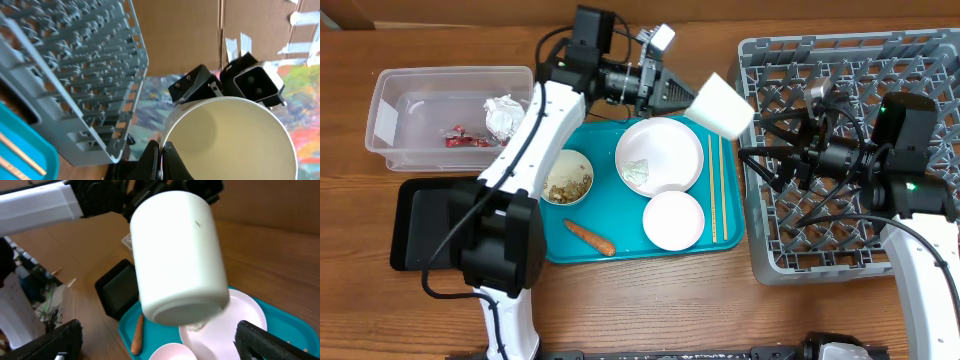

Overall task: Sort waste into correct bins and load items into the dishwasher
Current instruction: 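Grasp the white cup with the left gripper and lift it toward the right gripper, then take the white cup with the right gripper from the left gripper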

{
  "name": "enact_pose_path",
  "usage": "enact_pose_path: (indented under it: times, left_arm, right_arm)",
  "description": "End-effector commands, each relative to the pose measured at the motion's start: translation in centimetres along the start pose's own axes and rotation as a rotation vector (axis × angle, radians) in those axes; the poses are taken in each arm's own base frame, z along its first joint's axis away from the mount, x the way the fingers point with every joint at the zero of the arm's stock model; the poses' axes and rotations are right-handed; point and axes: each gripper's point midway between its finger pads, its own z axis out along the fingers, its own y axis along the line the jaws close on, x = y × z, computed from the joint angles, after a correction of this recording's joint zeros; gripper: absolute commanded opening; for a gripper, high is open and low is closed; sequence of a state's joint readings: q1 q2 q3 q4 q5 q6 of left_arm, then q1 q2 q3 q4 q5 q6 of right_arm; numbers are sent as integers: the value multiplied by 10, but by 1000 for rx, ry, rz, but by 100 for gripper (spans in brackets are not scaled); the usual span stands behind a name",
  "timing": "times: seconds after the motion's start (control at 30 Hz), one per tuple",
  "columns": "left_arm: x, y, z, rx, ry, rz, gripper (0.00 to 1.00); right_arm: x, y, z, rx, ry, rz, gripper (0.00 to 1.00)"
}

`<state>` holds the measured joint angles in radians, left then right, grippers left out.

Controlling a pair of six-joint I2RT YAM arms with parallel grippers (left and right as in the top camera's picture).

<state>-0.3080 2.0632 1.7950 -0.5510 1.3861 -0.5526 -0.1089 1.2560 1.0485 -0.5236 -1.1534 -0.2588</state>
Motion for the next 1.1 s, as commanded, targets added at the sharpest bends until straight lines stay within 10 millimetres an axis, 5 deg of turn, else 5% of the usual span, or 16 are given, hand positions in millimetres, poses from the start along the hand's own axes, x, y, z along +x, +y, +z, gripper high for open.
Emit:
enact_pose_path:
  times: [0.0,0.3,0.5,1.07]
  left_arm:
    - [7,-17,14,47,50,16,4]
    - [9,-27,31,64,79,46,4]
    - [10,-27,33,65,84,35,4]
    - [11,-28,34,66,88,13,4]
  right_arm:
    - [-9,14,-1,-70,-22,-53,100]
    - [-9,14,-1,-73,-21,-52,100]
    - [-10,14,-1,-72,-25,-62,82]
    - [-22,11,-1,-56,-56,-149,71]
